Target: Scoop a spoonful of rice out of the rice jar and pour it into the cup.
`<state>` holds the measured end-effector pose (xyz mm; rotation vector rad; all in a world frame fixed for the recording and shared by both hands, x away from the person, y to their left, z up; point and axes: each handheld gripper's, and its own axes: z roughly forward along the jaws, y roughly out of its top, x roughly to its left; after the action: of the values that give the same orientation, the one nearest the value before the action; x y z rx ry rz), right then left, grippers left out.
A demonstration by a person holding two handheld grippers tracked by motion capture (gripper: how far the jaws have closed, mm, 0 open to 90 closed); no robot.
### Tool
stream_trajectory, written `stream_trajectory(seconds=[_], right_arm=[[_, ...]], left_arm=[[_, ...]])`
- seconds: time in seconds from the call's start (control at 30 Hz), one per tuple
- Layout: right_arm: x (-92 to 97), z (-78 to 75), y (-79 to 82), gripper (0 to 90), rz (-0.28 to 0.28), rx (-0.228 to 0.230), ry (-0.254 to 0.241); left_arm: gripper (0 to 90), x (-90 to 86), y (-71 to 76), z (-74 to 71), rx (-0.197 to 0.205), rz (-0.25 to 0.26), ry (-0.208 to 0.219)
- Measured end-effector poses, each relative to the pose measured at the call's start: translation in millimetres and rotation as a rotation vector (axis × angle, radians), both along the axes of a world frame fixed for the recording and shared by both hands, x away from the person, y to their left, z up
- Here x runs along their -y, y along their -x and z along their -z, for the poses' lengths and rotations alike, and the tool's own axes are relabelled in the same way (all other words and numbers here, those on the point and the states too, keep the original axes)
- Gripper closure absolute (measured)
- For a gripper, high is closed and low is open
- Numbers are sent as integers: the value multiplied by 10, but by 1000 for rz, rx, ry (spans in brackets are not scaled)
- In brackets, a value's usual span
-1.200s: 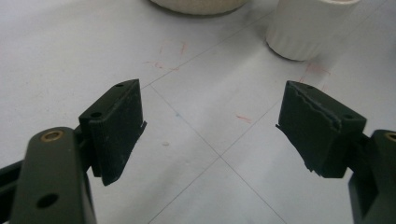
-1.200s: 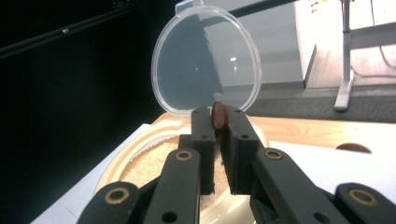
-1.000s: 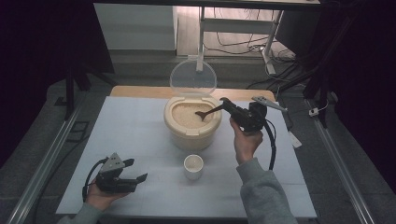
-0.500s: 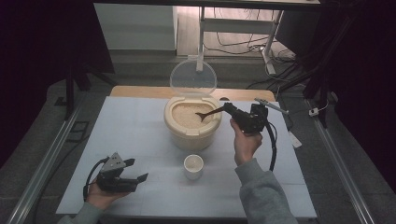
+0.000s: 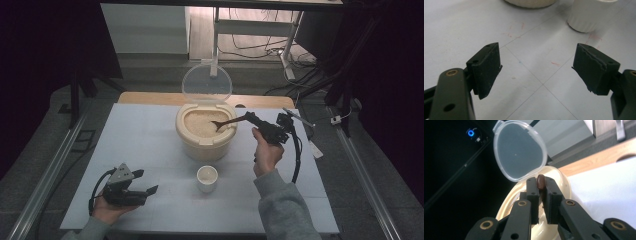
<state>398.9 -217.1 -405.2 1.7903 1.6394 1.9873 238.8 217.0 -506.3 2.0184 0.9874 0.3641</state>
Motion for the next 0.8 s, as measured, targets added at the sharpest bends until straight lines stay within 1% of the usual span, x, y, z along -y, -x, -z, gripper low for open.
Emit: stream_trajectory(seconds=[0.03,0.1,0.13,0.23,0.33,0.37,0.4,0.53,0.57,0.63,0.73,0.8], right_arm=[[0,0,0,834,0,0,0],[36,17,-13,834,9,-19,-34],[51,17,-14,834,10,-24,-35],[69,5,-8,834,16,-11,-42],[80,3,-8,834,18,-11,-49],[98,2,-12,834,16,-13,-62],[109,-3,-10,834,14,-17,-63],[123,-9,-8,834,14,-12,-76],[135,-14,-4,834,6,-16,-79],[161,-21,-4,834,14,-22,-90],[177,-21,-9,834,17,-14,-96],[187,-19,-14,834,14,-18,-100]], left_arm=[[217,-1,0,0,0,0,-1],[217,-2,-1,0,1,1,-2],[217,-2,-1,1,1,1,-2],[217,-3,-2,2,1,2,-3],[217,-6,-1,1,1,2,-2],[217,-6,-1,0,1,2,-3],[217,-6,0,-1,2,2,-3],[217,-1,-2,2,0,1,-4],[217,0,-3,2,0,1,-5],[217,3,-2,2,0,2,-6],[217,4,-4,3,0,2,-7],[218,5,-6,7,-2,2,-8]])
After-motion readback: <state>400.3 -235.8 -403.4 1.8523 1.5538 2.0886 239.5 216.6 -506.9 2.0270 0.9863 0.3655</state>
